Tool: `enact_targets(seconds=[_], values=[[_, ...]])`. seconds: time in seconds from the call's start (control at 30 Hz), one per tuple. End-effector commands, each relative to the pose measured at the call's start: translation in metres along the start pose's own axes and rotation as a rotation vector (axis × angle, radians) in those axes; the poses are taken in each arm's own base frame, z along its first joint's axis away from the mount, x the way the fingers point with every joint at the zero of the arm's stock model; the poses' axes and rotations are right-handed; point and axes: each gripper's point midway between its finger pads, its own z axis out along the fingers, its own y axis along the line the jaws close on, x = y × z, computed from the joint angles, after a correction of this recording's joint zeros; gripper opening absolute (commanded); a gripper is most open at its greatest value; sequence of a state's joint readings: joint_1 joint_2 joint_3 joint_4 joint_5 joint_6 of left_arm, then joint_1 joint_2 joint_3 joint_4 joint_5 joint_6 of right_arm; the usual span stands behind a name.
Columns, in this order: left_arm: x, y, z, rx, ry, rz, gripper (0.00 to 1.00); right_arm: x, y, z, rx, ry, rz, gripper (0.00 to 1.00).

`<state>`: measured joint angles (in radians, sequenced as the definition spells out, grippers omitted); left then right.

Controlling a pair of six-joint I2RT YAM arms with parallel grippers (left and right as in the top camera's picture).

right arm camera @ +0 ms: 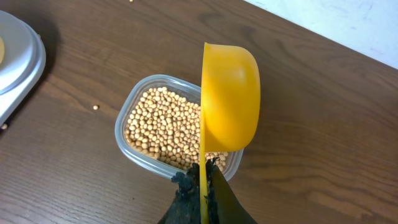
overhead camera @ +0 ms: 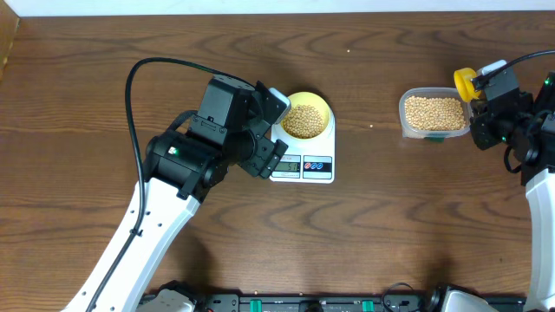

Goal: Scoop item into bowl and weigh 50g on scale

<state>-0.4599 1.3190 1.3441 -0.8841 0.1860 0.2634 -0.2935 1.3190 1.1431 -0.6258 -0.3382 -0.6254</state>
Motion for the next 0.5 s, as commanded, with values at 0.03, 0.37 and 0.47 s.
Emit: enact_targets(seconds=[0.03, 0.37, 0.47], values=[[-0.002, 0.000, -0.002, 0.008, -0.008, 0.007, 0.81, -0.028, 0.016, -0.006, -0.104, -0.136, 0.047, 0.01], [-0.002, 0.000, -0.002, 0.008, -0.008, 0.007, 0.81, -0.100, 0.104, 0.021, -0.287, -0.290, -0.032, 0.01], [-0.002, 0.000, -0.002, 0.008, -0.008, 0.007, 0.81, -0.116, 0.133, 0.033, -0.332, -0.322, -0.073, 0.01]])
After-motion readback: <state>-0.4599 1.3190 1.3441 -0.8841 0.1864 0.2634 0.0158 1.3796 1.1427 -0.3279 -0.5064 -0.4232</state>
